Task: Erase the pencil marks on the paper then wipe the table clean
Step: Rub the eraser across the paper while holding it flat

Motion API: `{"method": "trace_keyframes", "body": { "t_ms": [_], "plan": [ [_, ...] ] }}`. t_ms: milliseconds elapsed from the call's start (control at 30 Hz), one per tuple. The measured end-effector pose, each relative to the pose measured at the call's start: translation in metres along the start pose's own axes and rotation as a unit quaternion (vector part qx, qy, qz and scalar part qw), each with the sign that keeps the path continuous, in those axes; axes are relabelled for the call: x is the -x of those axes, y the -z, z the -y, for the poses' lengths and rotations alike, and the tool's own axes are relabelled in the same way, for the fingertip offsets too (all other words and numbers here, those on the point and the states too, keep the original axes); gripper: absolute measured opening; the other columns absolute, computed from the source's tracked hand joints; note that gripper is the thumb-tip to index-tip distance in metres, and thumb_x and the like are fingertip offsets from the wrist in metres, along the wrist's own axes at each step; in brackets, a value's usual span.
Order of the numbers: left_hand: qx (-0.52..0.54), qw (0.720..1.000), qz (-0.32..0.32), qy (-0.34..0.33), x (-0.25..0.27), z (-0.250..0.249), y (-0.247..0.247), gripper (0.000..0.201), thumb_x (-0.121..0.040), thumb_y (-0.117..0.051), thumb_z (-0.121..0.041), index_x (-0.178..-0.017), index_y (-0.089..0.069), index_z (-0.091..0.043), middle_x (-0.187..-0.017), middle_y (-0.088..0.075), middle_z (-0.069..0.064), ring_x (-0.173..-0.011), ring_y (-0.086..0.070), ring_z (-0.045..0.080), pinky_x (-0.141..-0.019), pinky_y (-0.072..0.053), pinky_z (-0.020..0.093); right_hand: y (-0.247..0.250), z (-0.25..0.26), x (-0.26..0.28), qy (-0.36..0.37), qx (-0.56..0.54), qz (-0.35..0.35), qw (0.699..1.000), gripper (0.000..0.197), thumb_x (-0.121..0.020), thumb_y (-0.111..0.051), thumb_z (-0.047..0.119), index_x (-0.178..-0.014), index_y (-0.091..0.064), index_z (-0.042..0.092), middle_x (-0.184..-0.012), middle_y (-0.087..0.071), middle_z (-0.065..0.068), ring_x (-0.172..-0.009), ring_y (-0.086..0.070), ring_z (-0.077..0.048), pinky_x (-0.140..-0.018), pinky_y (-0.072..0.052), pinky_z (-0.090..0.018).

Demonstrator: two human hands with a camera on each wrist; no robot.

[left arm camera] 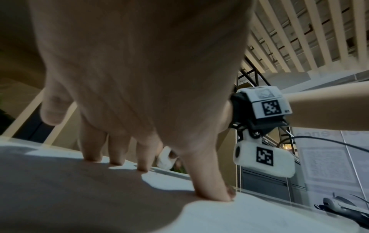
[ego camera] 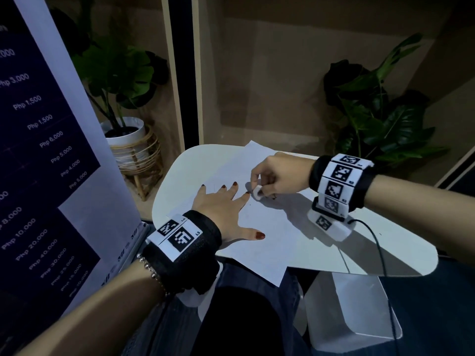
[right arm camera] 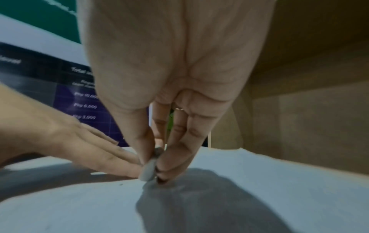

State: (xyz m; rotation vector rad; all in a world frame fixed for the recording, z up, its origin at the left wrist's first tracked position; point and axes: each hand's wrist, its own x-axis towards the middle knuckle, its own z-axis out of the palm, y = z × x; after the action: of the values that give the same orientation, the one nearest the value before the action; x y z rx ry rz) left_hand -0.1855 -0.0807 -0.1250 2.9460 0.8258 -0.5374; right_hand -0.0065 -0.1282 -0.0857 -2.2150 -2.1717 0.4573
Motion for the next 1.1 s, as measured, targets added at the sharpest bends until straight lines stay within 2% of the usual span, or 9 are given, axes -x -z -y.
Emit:
{"method": "trace_keyframes", "body": {
  "t_ms": [100,167,267,367,433,600,767,933,1100],
  "plan": [
    [0.0,1.0,-0.001,0.0,0.0,0.0,-0.001,0.1,-0.079,-0.029,-0.087,-0.156,0.006,-0.034,-0.164,0.009,-0.002,-0.152,-0.001,0.022,-0.119,-0.002,0.053,-0.01,0.001,0.0,-0.003,-0.036,-0.004,0.999,0.008,-0.089,-0.067,0.026,-0.096,-0.071,0.024,-0.076,-0.073,0.008,-0.065,-0.058,0.006,-0.067,-0.043,-0.014],
    [0.001,1.0,0.001,0.0,-0.001,-0.001,-0.001,0.101,-0.078,-0.029,-0.087,-0.156,0.006,-0.033,-0.164,0.01,-0.002,-0.152,-0.001,0.021,-0.12,-0.003,0.052,-0.008,0.002,0.01,0.007,-0.068,0.051,0.996,0.006,-0.087,-0.07,0.023,-0.093,-0.072,0.024,-0.077,-0.074,0.006,-0.068,-0.062,-0.001,-0.073,-0.05,-0.02],
    [-0.005,1.0,0.0,0.002,-0.001,-0.001,0.0,0.101,-0.079,-0.029,-0.087,-0.156,0.006,-0.032,-0.164,0.011,-0.002,-0.152,-0.001,0.021,-0.12,-0.003,0.051,0.001,0.001,0.017,0.022,-0.085,0.12,0.989,0.005,-0.087,-0.072,0.02,-0.09,-0.073,0.022,-0.078,-0.074,0.006,-0.066,-0.064,-0.002,-0.072,-0.049,-0.016],
    [-0.006,1.0,-0.001,0.003,0.0,-0.002,0.001,0.1,-0.08,-0.029,-0.086,-0.157,0.005,-0.031,-0.164,0.01,-0.002,-0.152,-0.002,0.021,-0.119,-0.003,0.052,-0.001,-0.005,0.009,0.012,-0.036,0.013,0.999,0.006,-0.088,-0.068,0.023,-0.091,-0.072,0.027,-0.076,-0.072,0.009,-0.065,-0.058,0.001,-0.068,-0.046,-0.017],
    [-0.007,1.0,-0.001,0.004,0.0,-0.002,0.001,0.101,-0.079,-0.029,-0.086,-0.157,0.004,-0.031,-0.164,0.01,-0.001,-0.152,-0.002,0.022,-0.119,-0.003,0.052,-0.006,-0.007,0.008,0.007,-0.036,-0.012,0.999,0.005,-0.089,-0.068,0.024,-0.092,-0.071,0.027,-0.076,-0.072,0.01,-0.066,-0.059,0.002,-0.068,-0.045,-0.018],
    [-0.01,1.0,-0.002,0.002,0.0,-0.002,0.001,0.101,-0.079,-0.029,-0.087,-0.157,0.005,-0.031,-0.164,0.009,-0.001,-0.152,-0.004,0.022,-0.119,-0.005,0.05,0.004,-0.005,0.02,0.027,-0.087,0.129,0.987,0.006,-0.088,-0.07,0.015,-0.092,-0.073,0.019,-0.073,-0.073,0.006,-0.064,-0.064,-0.003,-0.071,-0.049,-0.014],
    [-0.012,1.0,0.0,0.005,0.0,-0.002,0.001,0.102,-0.079,-0.029,-0.087,-0.157,0.004,-0.031,-0.164,0.008,-0.001,-0.152,-0.004,0.021,-0.12,-0.005,0.051,-0.006,-0.008,0.007,0.019,-0.042,-0.013,0.999,0.009,-0.09,-0.067,0.022,-0.096,-0.071,0.026,-0.078,-0.072,0.006,-0.068,-0.06,-0.003,-0.069,-0.046,-0.017],
    [-0.013,1.0,0.009,0.002,0.002,-0.002,0.004,0.101,-0.079,-0.03,-0.086,-0.157,0.006,-0.031,-0.164,0.01,-0.001,-0.152,-0.004,0.022,-0.12,-0.006,0.049,0.006,-0.007,0.015,0.03,-0.094,0.124,0.987,0.008,-0.088,-0.072,0.014,-0.094,-0.074,0.019,-0.075,-0.073,0.002,-0.064,-0.065,-0.006,-0.069,-0.049,-0.015],
    [-0.01,1.0,0.001,0.002,0.001,-0.001,0.002,0.104,-0.079,-0.03,-0.086,-0.157,0.005,-0.028,-0.164,0.008,-0.002,-0.152,-0.004,0.021,-0.12,-0.007,0.049,-0.005,-0.003,0.006,0.024,-0.058,0.001,0.998,0.005,-0.088,-0.069,0.022,-0.093,-0.07,0.024,-0.075,-0.072,0.007,-0.067,-0.063,-0.003,-0.077,-0.052,-0.024]
  ]
}}
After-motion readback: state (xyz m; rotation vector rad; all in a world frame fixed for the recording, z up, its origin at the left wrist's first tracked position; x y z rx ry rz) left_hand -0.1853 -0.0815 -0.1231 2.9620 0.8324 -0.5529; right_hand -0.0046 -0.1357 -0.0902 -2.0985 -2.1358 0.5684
